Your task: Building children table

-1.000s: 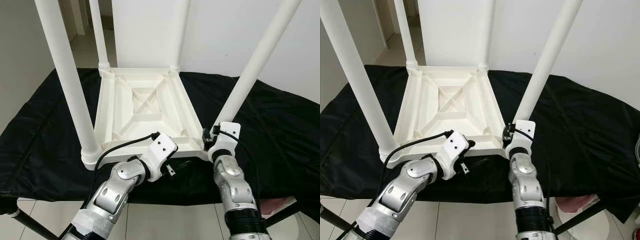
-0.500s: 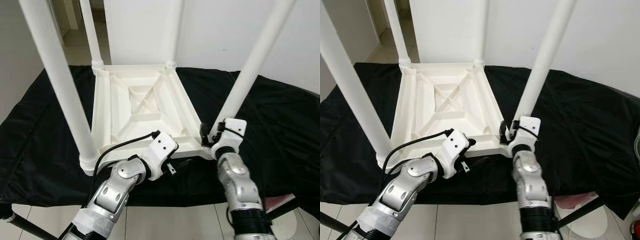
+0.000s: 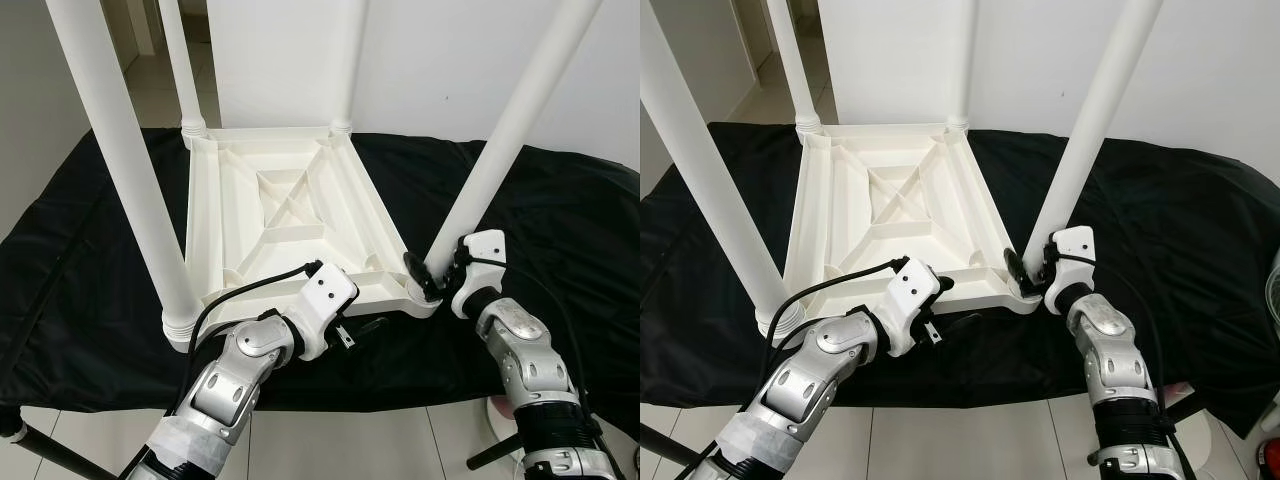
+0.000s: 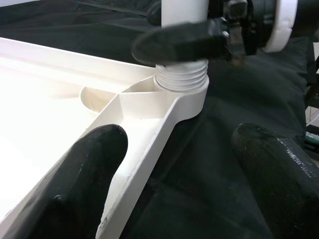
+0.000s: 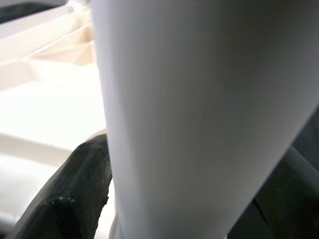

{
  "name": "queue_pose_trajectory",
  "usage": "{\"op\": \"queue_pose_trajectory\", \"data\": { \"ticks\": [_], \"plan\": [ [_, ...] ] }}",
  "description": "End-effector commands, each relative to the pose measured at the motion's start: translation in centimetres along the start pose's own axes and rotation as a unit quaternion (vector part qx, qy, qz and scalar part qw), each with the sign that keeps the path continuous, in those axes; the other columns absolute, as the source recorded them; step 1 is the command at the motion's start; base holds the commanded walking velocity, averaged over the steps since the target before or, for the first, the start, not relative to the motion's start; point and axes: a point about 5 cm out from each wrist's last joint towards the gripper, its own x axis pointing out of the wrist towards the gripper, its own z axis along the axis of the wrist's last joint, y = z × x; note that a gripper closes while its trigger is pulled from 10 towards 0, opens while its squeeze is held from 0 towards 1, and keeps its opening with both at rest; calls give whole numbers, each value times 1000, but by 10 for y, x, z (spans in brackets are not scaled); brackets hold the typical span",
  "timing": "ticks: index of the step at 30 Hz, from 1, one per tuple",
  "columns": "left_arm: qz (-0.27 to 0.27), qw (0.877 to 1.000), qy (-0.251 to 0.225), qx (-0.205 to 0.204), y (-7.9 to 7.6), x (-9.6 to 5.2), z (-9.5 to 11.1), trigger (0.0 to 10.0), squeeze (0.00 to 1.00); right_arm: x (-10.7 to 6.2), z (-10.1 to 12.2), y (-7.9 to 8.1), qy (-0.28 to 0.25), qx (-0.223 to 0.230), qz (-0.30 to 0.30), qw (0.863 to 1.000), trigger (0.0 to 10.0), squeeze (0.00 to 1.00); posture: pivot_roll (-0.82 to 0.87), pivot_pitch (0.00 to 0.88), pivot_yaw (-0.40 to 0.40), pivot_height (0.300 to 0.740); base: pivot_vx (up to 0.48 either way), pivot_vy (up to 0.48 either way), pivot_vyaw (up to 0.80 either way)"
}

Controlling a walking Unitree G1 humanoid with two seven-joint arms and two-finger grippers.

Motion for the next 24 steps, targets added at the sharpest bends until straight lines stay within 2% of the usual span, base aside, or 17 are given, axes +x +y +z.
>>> {"op": "queue_pose_trajectory", "data": {
  "ticks": [1, 6, 7, 12, 20, 21, 22, 24],
  "plan": [
    [12, 1000, 1, -3, 2, 0, 0, 10000, 0, 3, -5, 4, 10, 0, 25, 1000, 10000, 0, 48, 47, -51, 740, 0, 0, 0],
    [12, 1000, 0, -3, 2, 0, 1, 10000, 0, 7, -11, 6, 16, -2, 81, 997, 10000, 0, 51, 44, -44, 740, 0, 0, 0],
    [12, 1000, 1, -2, 3, 0, 1, 10000, 0, 8, -12, 6, 18, -3, 85, 996, 0, 0, 51, 42, -43, 740, 0, 0, 0],
    [11, 1000, 1, 1, 3, 0, 1, 10000, 0, 10, -14, 5, 23, -17, 101, 994, 0, 0, 54, 41, -43, 740, 0, 0, 0],
    [11, 1000, 1, 2, 4, 0, 2, 10000, 0, 10, -19, 4, 16, -8, 100, 995, 0, 0, 54, 34, -38, 740, 0, 0, 0],
    [10, 1000, 1, 3, 4, 1, 2, 10000, 0, 10, -20, 4, 17, -4, 88, 996, 4275, 0, 52, 32, -36, 740, 0, 0, 0],
    [9, 1000, 0, 3, 4, 1, 2, 10000, 0, 10, -20, 4, 14, 6, 79, 997, 10000, 0, 52, 28, -36, 740, 0, 0, 0],
    [8, 1000, 0, 3, 4, 1, 2, 10000, 0, 10, -20, 4, 10, 14, 72, 997, 10000, 0, 52, 28, -36, 740, 0, 0, 0]
  ]
}}
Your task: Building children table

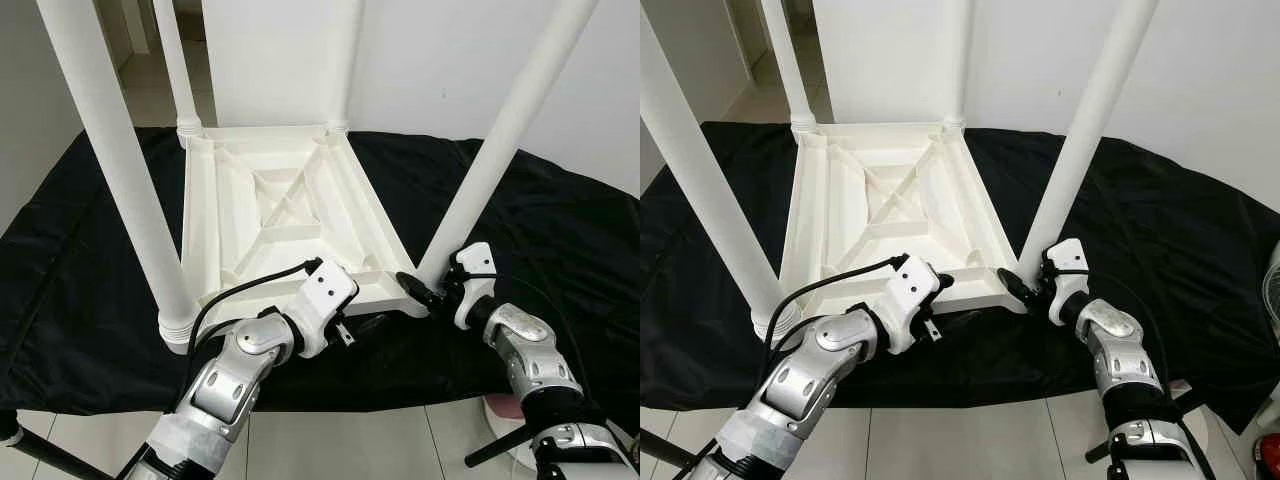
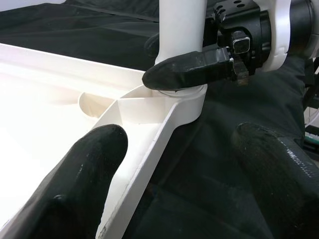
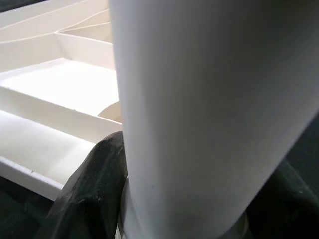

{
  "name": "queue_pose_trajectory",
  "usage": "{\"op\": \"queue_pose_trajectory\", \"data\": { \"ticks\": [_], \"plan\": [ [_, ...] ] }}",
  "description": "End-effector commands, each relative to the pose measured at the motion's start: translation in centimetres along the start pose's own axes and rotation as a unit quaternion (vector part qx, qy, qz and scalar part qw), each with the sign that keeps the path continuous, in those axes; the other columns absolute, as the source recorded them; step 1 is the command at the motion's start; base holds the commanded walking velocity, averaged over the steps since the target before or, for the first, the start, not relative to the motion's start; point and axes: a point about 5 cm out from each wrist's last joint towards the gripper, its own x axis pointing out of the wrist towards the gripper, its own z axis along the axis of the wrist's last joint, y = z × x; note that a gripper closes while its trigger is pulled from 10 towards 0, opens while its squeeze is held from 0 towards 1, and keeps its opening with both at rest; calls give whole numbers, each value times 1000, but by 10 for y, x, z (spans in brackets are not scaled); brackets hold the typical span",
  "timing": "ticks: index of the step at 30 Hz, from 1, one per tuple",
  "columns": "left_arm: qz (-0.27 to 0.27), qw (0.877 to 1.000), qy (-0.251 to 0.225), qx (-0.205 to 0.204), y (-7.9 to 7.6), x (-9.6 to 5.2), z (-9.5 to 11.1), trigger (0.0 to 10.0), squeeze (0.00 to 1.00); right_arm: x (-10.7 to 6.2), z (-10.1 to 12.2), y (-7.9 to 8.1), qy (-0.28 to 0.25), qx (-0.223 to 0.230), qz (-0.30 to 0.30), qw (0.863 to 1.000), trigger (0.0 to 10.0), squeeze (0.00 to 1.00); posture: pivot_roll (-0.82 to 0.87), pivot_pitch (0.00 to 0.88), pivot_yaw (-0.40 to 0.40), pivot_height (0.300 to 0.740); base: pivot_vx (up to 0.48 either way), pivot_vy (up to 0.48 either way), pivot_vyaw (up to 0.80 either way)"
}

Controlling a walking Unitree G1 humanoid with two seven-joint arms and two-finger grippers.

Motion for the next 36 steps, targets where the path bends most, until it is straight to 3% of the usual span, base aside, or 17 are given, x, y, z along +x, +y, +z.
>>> {"op": "queue_pose_trajectory", "data": {
  "ticks": [1, 12, 13, 18, 24, 32, 35, 36],
  "plan": [
    [7, 1000, 2, 0, 2, 1, 0, 10000, 0, 5, -2, 8, 0, 19, 2, 1000, 10000, 0, 52, 25, -36, 740, 0, 0, 0],
    [1, 1000, 2, 0, -1, 2, -1, 10000, 0, 13, -10, 17, 11, 50, -134, 990, 10000, 0, 45, 16, -40, 740, 0, 0, 0],
    [0, 1000, 2, 0, -1, 3, -1, 10000, 0, 14, -15, 26, 21, 76, -176, 981, 10000, 0, 44, 14, -41, 740, 0, 0, 0],
    [-1, 1000, 1, 0, -2, 3, -1, 10000, 0, 16, -19, 38, 31, 81, -203, 975, 10000, 0, 40, 11, -40, 740, 0, 0, 0],
    [-4, 1000, 1, 0, -4, 3, -2, 10000, 0, 18, -19, 52, 36, 99, -297, 949, 10000, 0, 45, 10, -52, 740, 0, 0, 0],
    [-1, 1000, 0, -5, -6, 3, -2, 10000, 0, 26, -6, 73, -1, 130, -320, 938, 10000, 0, 48, 11, -57, 740, 0, 0, 0],
    [-1, 1000, 0, -5, -6, 3, -2, 10000, 0, 26, -4, 73, -7, 132, -319, 938, 10000, 0, 45, 10, -58, 740, 0, 0, 0],
    [-1, 1000, 0, -5, -6, 3, -2, 10000, 0, 25, -1, 71, -14, 125, -317, 940, 10000, 392, 45, 9, -58, 740, 0, 0, 0]
  ]
}}
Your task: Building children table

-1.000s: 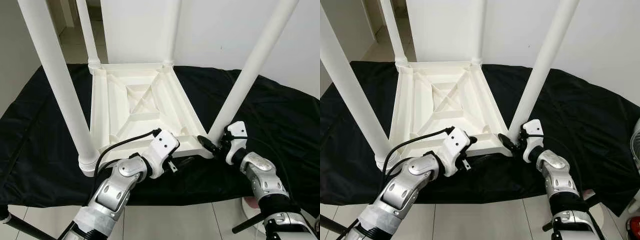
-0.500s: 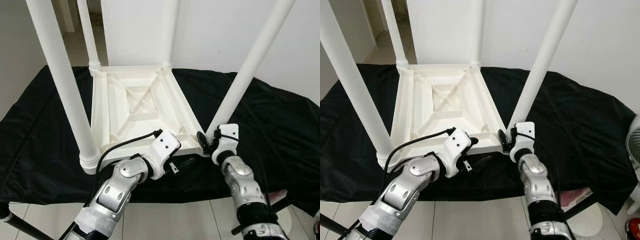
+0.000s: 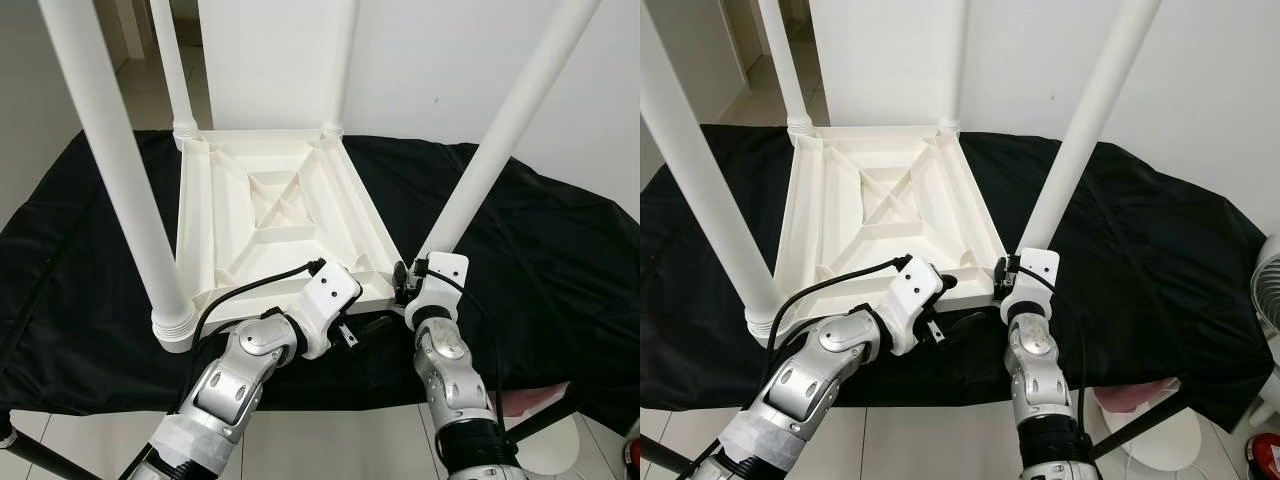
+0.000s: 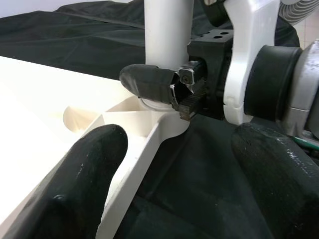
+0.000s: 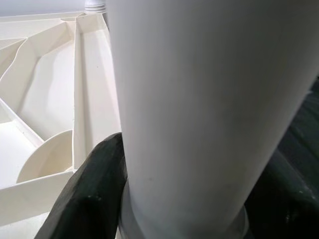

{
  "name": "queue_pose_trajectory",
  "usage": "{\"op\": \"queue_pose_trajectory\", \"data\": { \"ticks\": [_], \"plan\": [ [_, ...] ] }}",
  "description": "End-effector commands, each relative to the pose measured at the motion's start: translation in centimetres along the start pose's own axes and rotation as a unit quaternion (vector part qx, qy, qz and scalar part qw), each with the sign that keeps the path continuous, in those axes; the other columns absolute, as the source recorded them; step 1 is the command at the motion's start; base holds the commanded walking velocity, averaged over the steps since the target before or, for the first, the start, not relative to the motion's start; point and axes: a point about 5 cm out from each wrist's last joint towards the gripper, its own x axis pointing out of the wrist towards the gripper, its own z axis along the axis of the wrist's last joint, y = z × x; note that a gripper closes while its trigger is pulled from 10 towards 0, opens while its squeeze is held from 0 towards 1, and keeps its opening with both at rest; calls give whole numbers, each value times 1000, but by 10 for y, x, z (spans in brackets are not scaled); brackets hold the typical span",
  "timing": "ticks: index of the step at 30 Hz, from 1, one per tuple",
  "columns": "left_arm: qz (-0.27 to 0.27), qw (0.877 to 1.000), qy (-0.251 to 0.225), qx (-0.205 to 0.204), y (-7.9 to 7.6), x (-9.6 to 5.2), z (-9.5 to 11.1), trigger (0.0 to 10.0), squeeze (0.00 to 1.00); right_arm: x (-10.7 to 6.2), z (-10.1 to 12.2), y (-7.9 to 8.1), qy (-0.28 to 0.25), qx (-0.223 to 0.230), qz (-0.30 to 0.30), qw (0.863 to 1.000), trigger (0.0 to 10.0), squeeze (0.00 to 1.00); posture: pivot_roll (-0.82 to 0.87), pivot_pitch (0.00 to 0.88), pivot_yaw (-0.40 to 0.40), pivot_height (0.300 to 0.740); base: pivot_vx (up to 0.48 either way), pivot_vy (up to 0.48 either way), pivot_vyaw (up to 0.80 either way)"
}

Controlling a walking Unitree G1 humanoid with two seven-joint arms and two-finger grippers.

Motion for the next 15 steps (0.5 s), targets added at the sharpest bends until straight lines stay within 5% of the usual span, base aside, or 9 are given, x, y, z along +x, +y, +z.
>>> {"op": "queue_pose_trajectory", "data": {
  "ticks": [1, 2, 10, 11, 15],
  "plan": [
    [3, 1000, 3, -3, -3, 1, -3, 10000, 0, -2, -5, 5, 15, 11, 13, 1000, 10000, 392, 45, 9, -58, 740, 0, 0, 0],
    [3, 1000, 4, -2, -2, 1, -3, 10000, 0, -2, -2, 6, 3, 11, 30, 999, 10000, 1000, 42, 9, -58, 740, 0, 0, 0],
    [3, 1000, 5, -2, -2, 1, -4, 10000, 0, -1, 12, -3, -31, -10, 108, 994, 10000, 1000, 40, 12, -56, 740, 0, 0, 0],
    [3, 1000, 5, -2, -2, 1, -4, 10000, 0, -1, 13, -6, -30, -13, 130, 991, 10000, 0, 40, 12, -56, 740, 0, 0, 0],
    [4, 1000, 5, -2, -2, 1, -4, 10000, 0, 0, 18, -13, -34, -26, 176, 983, 10000, 0, 44, 15, -56, 740, 0, 0, 0]
  ]
}}
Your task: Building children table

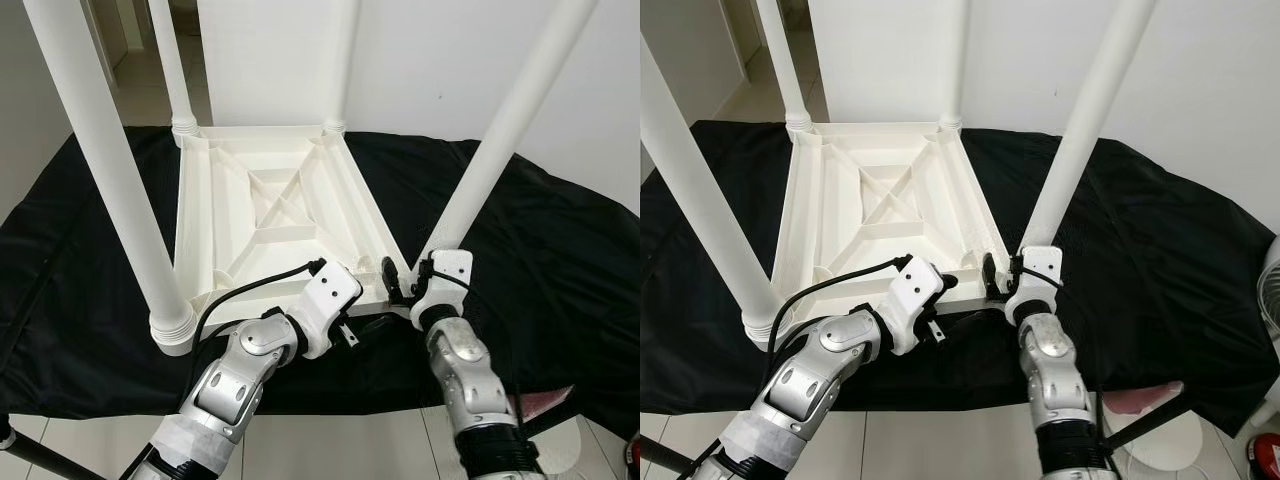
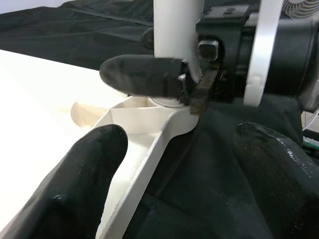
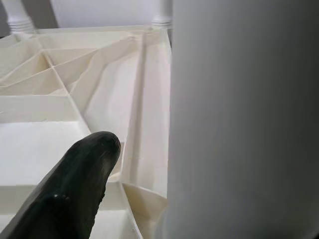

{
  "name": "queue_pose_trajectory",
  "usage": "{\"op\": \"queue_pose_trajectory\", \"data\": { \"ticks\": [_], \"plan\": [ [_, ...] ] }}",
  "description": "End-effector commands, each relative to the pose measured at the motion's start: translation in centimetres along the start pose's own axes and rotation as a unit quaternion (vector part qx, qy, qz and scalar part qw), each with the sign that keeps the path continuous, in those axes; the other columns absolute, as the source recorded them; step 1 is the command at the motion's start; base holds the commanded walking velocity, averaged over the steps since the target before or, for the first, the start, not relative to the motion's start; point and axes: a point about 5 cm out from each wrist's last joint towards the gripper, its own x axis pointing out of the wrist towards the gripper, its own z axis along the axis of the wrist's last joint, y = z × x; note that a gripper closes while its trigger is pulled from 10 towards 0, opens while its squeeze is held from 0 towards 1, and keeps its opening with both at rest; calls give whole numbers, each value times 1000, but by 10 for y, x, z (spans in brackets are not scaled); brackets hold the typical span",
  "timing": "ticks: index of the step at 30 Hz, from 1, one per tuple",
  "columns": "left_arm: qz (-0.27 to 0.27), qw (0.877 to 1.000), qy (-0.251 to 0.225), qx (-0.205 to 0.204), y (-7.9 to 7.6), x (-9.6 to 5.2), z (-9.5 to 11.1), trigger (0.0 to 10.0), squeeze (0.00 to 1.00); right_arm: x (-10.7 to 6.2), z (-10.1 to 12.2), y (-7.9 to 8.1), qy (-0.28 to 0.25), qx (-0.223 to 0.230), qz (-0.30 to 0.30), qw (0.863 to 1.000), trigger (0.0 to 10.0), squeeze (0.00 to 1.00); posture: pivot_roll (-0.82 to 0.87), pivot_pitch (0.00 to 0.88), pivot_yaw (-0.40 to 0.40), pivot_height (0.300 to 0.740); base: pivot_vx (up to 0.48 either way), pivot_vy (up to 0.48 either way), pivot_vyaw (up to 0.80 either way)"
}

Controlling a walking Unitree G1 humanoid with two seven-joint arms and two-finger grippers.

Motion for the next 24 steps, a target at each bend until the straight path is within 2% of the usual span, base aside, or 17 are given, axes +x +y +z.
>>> {"op": "queue_pose_trajectory", "data": {
  "ticks": [1, 4, 9, 13, 14, 15, 16, 17, 18, 19, 20, 24],
  "plan": [
    [5, 1000, 6, -3, -1, 1, -4, 10000, 0, 1, 5, -1, -8, -11, 42, 999, 10000, 0, 45, 15, -57, 740, 0, 0, 0],
    [6, 1000, 6, -2, -1, 0, -4, 10000, 0, 1, 7, -5, -8, -24, 62, 998, 10000, 0, 45, 15, -57, 740, 0, 0, 0],
    [9, 1000, 6, -3, 1, 0, -3, 10000, 0, 2, 9, -20, 7, -78, 131, 988, 10000, 0, 46, 19, -52, 740, 0, 0, 0],
    [10, 1000, 6, -2, 2, 0, -3, 10000, 0, 3, 8, -25, 20, -94, 158, 983, 10000, 0, 45, 22, -50, 740, 0, 0, 0],
    [11, 1000, 6, -2, 3, 0, -3, 10000, 0, 3, 5, -29, 31, -106, 173, 979, 8941, 0, 44, 23, -49, 740, 0, 0, 0],
    [11, 1000, 6, -1, 3, 0, -2, 10000, 0, 2, 3, -32, 44, -113, 184, 975, 4824, 0, 44, 23, -49, 740, 0, 0, 0],
    [12, 1000, 6, -1, 3, 0, -2, 10000, 0, 2, 1, -34, 52, -122, 192, 972, 4392, 0, 46, 26, -49, 740, 0, 0, 0],
    [12, 1000, 5, -1, 4, 0, -2, 10000, 0, 2, -1, -37, 59, -123, 196, 971, 2235, 0, 46, 27, -49, 740, 0, 0, 0],
    [12, 1000, 5, -1, 4, 0, -2, 10000, 0, 2, -1, -37, 59, -123, 196, 971, 2235, 0, 46, 27, -49, 740, 0, 0, 0],
    [13, 1000, 5, -2, 4, 0, -2, 10000, 0, 1, -3, -39, 67, -124, 198, 970, 275, 0, 46, 27, -49, 740, 0, 0, 0],
    [14, 1000, 5, -2, 4, 0, -2, 10000, 0, 0, -5, -42, 77, -120, 201, 969, 0, 0, 47, 31, -49, 740, 0, 0, 0],
    [15, 1000, 5, -2, 4, -1, -1, 10000, 0, -3, -10, -46, 91, -115, 205, 968, 0, 0, 46, 36, -48, 740, 0, 0, 0]
  ]
}}
